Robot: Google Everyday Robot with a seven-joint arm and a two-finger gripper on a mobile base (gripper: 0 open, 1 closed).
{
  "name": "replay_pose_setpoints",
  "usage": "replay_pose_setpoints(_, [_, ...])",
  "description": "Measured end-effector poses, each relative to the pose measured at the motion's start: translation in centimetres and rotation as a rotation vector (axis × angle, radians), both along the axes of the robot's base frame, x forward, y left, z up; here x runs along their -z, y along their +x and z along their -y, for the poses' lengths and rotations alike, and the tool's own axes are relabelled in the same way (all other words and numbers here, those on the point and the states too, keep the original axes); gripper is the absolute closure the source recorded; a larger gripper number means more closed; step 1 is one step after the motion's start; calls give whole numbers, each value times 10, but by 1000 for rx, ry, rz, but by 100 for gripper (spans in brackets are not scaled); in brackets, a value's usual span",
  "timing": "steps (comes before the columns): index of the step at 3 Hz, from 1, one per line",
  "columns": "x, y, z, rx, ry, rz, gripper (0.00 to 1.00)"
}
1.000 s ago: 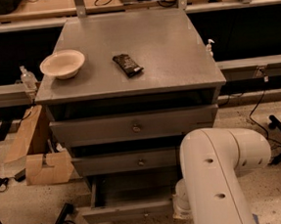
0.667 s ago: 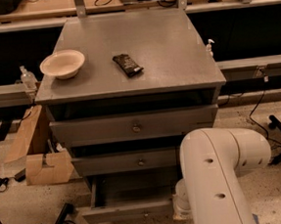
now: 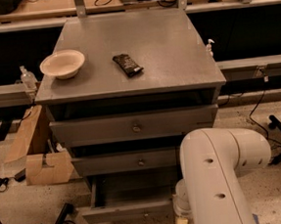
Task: Open bottom drawer
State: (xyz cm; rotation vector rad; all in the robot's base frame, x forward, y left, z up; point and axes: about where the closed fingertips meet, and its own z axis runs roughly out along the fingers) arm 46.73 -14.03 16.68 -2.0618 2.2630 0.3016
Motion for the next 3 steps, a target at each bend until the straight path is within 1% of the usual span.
replay_pose_setpoints(1, [0, 0, 0, 0, 0, 0, 15])
replay_pose_setpoints(2, [-26, 15, 7, -4, -58, 45, 38])
replay_pose_setpoints(3, [-74, 49, 19, -29, -142, 124, 61])
